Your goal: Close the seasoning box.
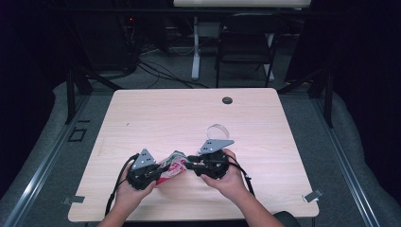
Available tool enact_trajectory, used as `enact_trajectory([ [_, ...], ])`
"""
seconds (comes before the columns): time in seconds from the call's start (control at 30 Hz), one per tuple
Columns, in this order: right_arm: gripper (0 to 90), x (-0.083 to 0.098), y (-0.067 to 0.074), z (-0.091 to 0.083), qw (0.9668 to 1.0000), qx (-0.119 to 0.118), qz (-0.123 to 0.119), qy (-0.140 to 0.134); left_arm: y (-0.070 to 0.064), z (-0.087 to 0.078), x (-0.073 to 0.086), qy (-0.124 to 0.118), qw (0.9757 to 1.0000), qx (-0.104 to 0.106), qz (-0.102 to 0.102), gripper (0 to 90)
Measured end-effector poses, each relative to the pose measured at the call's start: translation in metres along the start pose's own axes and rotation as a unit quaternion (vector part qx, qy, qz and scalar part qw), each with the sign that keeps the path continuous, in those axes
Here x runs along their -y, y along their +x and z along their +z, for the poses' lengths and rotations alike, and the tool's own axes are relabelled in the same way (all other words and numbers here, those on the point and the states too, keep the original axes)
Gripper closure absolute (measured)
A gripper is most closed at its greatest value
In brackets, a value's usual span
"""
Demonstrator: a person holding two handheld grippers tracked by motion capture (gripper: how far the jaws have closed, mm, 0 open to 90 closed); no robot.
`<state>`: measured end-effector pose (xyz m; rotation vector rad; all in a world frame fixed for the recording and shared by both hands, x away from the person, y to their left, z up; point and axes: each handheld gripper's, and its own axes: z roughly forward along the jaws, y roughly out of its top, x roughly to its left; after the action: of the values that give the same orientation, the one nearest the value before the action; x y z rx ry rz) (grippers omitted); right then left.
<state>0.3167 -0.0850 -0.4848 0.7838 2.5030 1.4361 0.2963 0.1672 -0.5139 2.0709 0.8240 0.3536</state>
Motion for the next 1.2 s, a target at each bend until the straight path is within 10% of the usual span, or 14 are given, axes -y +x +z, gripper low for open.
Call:
enact_trajectory([
  [1.2, 85.1, 0.003, 0.009, 0.039, 0.9977, -0.015, -0.021, 0.062, 0.001, -0.003, 0.007, -0.017, 0.9997, 0.003, -0.016, 88.5],
])
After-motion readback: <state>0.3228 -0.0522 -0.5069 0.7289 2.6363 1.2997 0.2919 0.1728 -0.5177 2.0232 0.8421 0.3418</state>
